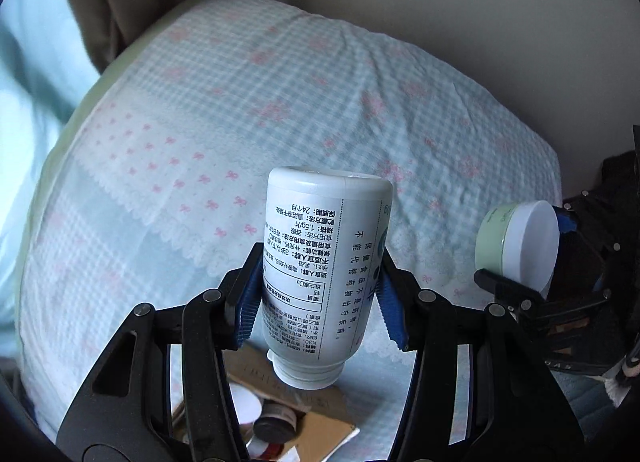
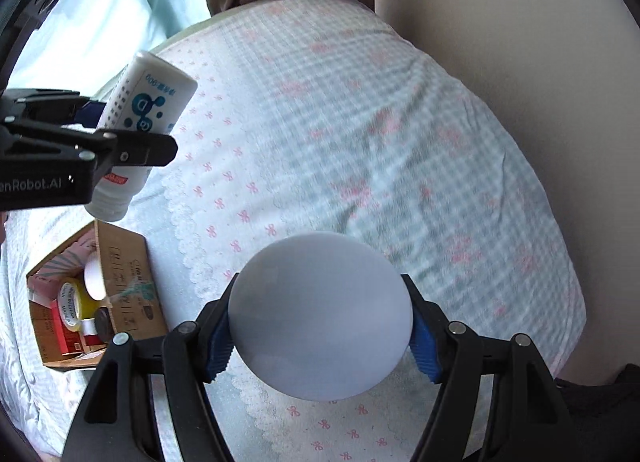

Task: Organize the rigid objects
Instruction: 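Carry the pill bottle and green-labelled jar into the cardboard box and release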

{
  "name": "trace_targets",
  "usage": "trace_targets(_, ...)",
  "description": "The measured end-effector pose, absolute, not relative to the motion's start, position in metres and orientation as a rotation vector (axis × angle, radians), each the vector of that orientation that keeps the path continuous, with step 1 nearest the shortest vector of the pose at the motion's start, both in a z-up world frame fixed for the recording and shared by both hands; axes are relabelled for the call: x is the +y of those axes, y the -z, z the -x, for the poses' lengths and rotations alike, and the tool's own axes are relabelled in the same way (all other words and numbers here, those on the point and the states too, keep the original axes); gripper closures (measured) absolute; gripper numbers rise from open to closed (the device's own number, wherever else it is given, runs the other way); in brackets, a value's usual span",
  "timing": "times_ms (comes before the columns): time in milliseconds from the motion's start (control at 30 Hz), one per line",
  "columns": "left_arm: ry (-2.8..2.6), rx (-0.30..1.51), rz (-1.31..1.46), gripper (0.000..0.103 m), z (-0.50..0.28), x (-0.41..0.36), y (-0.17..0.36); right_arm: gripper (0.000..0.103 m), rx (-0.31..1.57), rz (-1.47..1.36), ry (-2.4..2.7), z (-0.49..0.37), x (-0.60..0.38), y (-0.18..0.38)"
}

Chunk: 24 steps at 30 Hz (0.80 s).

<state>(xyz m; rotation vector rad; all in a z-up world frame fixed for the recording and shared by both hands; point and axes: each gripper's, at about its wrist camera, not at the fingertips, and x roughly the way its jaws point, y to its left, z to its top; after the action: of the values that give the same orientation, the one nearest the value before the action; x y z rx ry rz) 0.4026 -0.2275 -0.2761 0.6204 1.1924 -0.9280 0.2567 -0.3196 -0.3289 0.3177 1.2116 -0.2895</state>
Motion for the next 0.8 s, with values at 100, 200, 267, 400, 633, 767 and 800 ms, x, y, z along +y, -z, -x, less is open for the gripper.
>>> trace_targets(100, 0.869, 1.184, -0.535, 0.055, -0.401, -0.182, 0.245, 0.035, 1.186, -0.282, 0.246, -0.263, -0.302, 0.300)
trace_targets(200, 0.797, 1.171, -0.475, 0.055, -0.399, -0.130, 0.220, 0.035, 1.169, -0.263, 0.182, -0.270, -0.277, 0.271)
trace_targets(267, 0.749, 1.162, -0.441, 0.055, -0.396, -0.092, 0.206, 0.035, 1.161, -0.250, 0.135, -0.275, -0.257, 0.256)
trace_targets(400, 0.644, 1.155, -0.365, 0.055, -0.384, -0.019, 0.186, 0.035, 1.149, -0.249, 0.027, -0.282, -0.214, 0.236)
trace_targets(633, 0.485, 1.174, -0.224, 0.055, -0.364, 0.095, 0.191, 0.035, 1.160, -0.204, -0.118, -0.292, -0.135, 0.228)
trace_targets(767, 0.438, 1.206, -0.180, 0.055, -0.351, 0.134, 0.222, 0.035, 1.178, -0.195, -0.169, -0.299, -0.100, 0.238)
trace_targets(800, 0.427, 1.214, -0.176, 0.055, -0.349, 0.139, 0.233, 0.035, 1.184, -0.191, -0.177, -0.301, -0.092, 0.242)
